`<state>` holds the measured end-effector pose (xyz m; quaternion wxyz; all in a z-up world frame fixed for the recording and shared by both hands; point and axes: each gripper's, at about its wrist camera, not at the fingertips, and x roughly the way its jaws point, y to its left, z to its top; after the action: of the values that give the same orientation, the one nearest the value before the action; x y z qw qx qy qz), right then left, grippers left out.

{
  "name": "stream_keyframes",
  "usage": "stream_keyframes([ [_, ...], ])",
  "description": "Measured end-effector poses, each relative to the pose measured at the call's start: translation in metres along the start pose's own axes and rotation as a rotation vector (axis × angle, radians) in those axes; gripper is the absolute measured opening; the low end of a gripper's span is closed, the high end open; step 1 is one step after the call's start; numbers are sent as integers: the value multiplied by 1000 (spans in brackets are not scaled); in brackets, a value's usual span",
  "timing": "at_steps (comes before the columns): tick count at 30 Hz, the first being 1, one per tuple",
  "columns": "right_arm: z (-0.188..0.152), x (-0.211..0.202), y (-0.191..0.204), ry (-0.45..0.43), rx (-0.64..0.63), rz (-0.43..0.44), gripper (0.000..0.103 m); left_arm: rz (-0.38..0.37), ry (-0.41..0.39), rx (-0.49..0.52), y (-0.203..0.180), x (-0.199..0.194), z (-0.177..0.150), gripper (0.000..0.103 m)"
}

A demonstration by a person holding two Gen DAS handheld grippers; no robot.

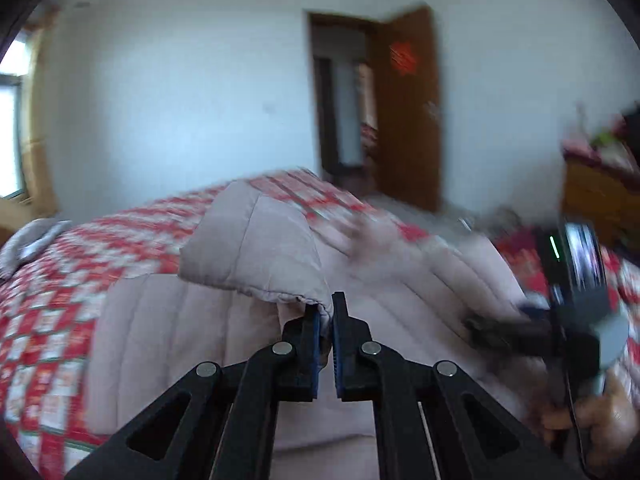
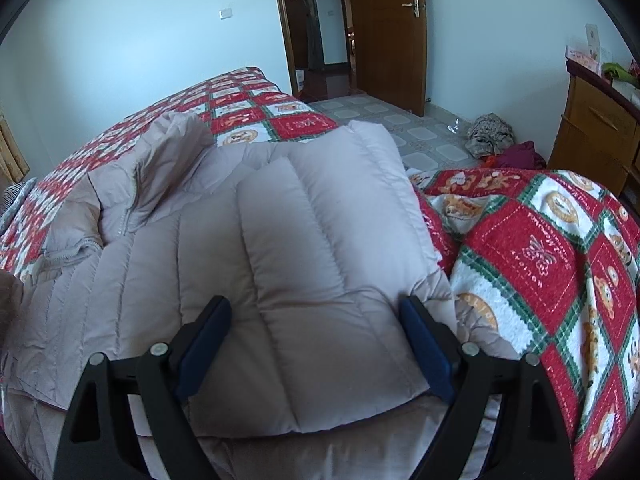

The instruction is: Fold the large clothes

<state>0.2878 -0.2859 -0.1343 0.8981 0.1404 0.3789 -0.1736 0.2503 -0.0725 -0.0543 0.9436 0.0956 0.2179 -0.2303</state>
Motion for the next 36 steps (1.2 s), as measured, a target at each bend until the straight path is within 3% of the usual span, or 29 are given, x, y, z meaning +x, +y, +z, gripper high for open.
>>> stream_keyframes([
  [2, 1, 0, -2, -1, 13, 12, 89, -27, 52, 28, -19, 17, -12, 5],
  [4, 2, 1, -3, 0, 26, 21, 89, -46, 156, 74, -37, 39, -26, 6],
  [7, 2, 1, -4, 0, 32, 31, 91, -96, 254, 54, -33, 44, -31, 22],
  [9, 2, 1, -4, 1, 32, 33, 91, -134, 277, 15, -21, 33, -30, 54],
  [12, 3, -2, -9, -13, 66, 65, 91, -88, 226, -8, -8, 0, -38, 80],
  [14, 3, -10, -21, -51, 132, 124, 91, -50, 152, -49, 17, -35, -43, 84],
  [16, 5, -23, -36, -105, 215, 179, 91, -6, 129, -100, 40, -51, -47, 85],
  [18, 10, -35, -46, -131, 262, 219, 91, 56, 138, -165, 74, -58, -54, 85],
  [20, 13, -43, -47, -116, 282, 325, 91, 128, 158, -260, 117, -63, -63, 85],
  [22, 15, -41, -33, -65, 239, 380, 94, 172, 171, -338, 140, -67, -76, 85],
  [25, 8, -19, 13, 77, 28, 289, 95, 244, 189, -434, 173, -68, -84, 85],
  [26, 3, -12, 25, 114, -41, 268, 80, 265, 189, -467, 183, -70, -86, 85],
  [27, -1, -7, 39, 128, -119, 254, 48, 272, 183, -489, 189, -68, -87, 85],
  [30, -1, -11, 65, 90, -284, 159, 21, 279, 167, -520, 201, -76, -81, 85],
  [36, 4, -10, 55, 101, -289, 108, 18, 298, 167, -533, 213, -54, -53, 85],
])
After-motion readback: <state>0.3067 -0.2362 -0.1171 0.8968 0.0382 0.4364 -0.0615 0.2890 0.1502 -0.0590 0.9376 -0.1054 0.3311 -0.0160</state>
